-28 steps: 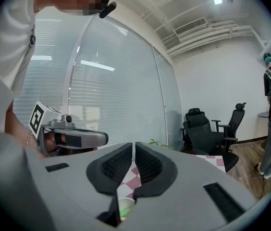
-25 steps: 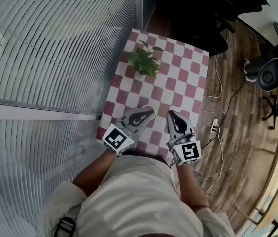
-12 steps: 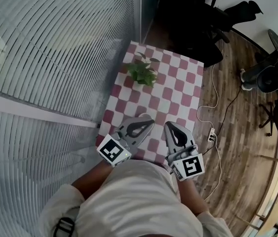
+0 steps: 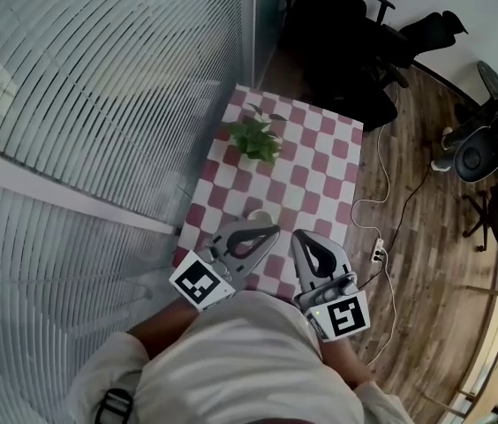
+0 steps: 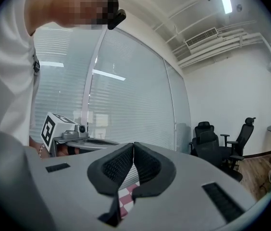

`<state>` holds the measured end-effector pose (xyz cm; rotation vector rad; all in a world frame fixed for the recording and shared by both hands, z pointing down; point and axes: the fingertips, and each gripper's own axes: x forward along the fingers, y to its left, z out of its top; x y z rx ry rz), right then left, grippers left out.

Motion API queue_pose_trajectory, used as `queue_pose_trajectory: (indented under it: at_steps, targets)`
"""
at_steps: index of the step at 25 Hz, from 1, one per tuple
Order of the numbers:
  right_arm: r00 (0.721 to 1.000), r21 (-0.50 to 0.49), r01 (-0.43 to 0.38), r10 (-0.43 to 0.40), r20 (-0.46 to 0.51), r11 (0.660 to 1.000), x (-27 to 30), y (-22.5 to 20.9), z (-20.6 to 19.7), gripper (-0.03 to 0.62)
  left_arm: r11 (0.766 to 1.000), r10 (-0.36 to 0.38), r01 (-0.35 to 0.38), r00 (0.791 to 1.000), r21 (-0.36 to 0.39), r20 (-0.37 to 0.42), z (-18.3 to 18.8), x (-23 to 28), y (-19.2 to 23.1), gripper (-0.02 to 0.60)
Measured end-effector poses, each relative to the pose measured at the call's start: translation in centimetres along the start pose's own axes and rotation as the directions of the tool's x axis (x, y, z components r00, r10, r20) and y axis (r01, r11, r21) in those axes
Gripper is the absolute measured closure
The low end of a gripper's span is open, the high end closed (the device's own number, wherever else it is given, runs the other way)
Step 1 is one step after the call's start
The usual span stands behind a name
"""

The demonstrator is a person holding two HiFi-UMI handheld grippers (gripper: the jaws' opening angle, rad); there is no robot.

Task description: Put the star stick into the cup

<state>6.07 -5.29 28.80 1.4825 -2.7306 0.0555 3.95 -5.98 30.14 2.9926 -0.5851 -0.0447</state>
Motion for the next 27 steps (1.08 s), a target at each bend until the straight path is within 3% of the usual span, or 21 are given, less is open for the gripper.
queue_pose_trajectory:
  at_steps: [27]
  targets:
    - [1.000, 0.024, 0.019, -0.020, 0.022, 1.000, 0.0, 0.3, 0.9, 0.563, 1.000, 0.006, -0.006, 1.000, 0.006, 0.024, 0.8, 0.0, -0.2, 0.549]
